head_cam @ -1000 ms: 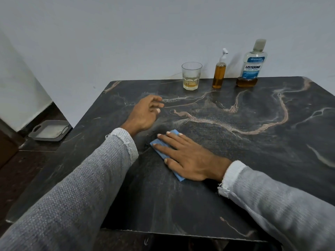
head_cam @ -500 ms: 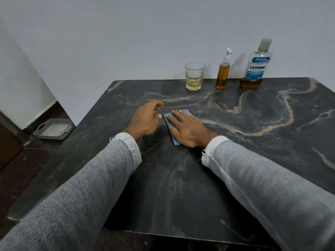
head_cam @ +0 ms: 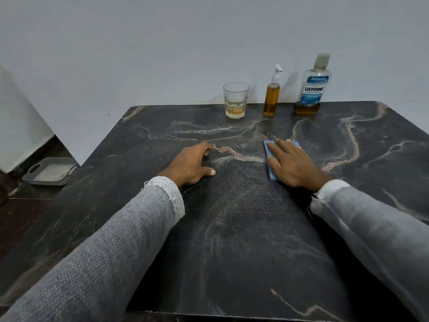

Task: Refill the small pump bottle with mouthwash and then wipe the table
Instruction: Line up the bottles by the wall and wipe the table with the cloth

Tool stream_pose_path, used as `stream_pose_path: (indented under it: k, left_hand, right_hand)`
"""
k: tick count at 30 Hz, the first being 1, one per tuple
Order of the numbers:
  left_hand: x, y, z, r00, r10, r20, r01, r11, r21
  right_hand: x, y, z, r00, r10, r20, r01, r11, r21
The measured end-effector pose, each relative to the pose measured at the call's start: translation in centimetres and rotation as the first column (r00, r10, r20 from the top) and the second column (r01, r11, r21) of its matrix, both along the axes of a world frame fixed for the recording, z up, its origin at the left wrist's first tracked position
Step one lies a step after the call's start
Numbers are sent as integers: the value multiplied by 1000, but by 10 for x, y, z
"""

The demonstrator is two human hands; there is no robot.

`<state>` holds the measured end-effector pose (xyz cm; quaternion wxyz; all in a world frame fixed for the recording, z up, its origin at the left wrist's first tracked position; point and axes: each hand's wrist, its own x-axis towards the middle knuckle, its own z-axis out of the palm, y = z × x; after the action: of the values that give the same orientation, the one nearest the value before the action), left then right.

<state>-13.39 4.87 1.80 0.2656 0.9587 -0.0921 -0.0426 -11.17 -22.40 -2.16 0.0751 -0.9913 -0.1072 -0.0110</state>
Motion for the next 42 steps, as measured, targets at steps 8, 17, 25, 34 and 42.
stream_pose_path:
  k: [8, 17, 25, 34, 42]
  left_hand:
    - [5, -11, 11, 999, -30, -44, 37, 984, 173]
    - [3, -20, 17, 998, -33, -60, 47, 966, 254]
    - [5, -20, 16, 997, -25, -70, 43, 964, 264]
    - [10, -22, 18, 994, -66, -89, 91, 947, 309]
    - [14, -20, 18, 989, -91, -118, 125, 937, 328]
  right_hand:
    - [20, 57, 3, 996, 83, -22, -84, 996, -20]
    - [-98, 22, -2, 963, 261, 61, -264, 964, 34]
    - [-70, -64, 1, 995, -91, 45, 90, 996, 29]
    - [-20, 9, 4, 1000, -25, 6, 25, 1000, 7]
    - [-82, -7, -2, 994, 107, 36, -108, 994, 18]
